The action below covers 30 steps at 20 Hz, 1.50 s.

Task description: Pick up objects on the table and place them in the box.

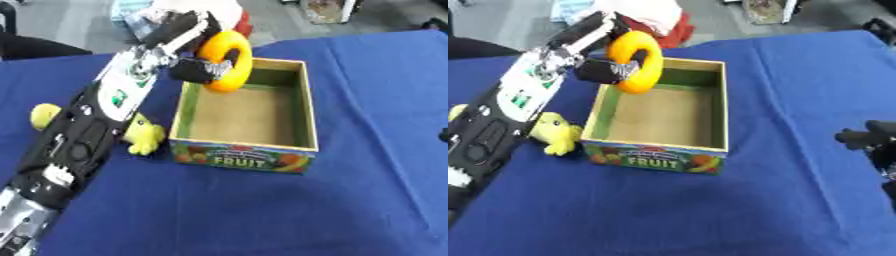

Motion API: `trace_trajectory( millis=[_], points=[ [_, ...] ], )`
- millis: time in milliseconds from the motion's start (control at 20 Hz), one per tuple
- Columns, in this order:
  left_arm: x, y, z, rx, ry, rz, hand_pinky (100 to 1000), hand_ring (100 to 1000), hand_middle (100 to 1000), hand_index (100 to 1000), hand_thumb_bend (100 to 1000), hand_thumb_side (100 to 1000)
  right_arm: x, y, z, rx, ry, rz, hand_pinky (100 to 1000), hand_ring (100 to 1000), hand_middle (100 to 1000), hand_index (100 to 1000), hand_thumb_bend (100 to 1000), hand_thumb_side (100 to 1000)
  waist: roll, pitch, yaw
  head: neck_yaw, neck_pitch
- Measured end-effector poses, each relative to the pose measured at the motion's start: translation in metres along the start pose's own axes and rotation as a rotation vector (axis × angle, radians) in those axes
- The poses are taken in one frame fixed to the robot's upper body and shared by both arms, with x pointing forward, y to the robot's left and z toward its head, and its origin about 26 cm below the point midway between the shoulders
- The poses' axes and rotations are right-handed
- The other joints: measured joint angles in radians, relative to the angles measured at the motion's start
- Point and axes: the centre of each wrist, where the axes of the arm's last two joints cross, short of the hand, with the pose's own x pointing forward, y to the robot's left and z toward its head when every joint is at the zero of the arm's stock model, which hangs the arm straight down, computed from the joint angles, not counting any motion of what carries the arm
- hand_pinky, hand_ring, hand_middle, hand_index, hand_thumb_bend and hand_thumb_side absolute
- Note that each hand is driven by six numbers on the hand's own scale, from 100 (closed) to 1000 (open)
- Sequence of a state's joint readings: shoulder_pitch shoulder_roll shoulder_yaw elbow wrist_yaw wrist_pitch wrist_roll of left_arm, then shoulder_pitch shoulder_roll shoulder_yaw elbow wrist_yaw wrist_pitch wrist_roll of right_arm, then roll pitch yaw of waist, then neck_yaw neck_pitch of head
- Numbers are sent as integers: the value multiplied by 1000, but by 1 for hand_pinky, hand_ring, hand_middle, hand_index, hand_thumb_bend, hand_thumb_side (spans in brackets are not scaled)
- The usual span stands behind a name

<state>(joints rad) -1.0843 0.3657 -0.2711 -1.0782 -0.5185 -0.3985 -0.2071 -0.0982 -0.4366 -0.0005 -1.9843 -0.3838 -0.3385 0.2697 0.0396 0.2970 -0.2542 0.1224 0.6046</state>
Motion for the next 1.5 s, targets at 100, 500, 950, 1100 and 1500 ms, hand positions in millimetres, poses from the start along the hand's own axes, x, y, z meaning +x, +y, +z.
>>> trace_trajectory(
  millis=[100,500,950,1100,1500],
  points=[
    [-2,-4,-1,1,-4,-37,346,242,224,360,100,425,0,0,-2,6,-2,-4,948,779,619,834,100,1000,1,3,-6,5,-3],
    [-13,-39,-2,-3,56,-218,407,294,263,414,100,351,1,1,-8,27,-15,-24,948,779,618,834,100,1000,-7,12,-20,32,-16],
    [-19,-58,3,-102,108,-334,683,624,654,796,100,249,0,2,-6,30,-6,-31,949,779,617,835,100,1000,-9,12,-15,22,-15],
    [-19,-57,3,-129,130,-358,757,744,776,893,100,499,0,3,-6,30,-4,-32,949,779,617,835,100,1000,-8,11,-12,8,-13],
    [-24,-42,10,-175,201,-405,864,862,872,977,489,1000,0,3,-5,27,4,-32,950,780,617,836,100,1000,-4,10,-9,-16,2]
  ],
)
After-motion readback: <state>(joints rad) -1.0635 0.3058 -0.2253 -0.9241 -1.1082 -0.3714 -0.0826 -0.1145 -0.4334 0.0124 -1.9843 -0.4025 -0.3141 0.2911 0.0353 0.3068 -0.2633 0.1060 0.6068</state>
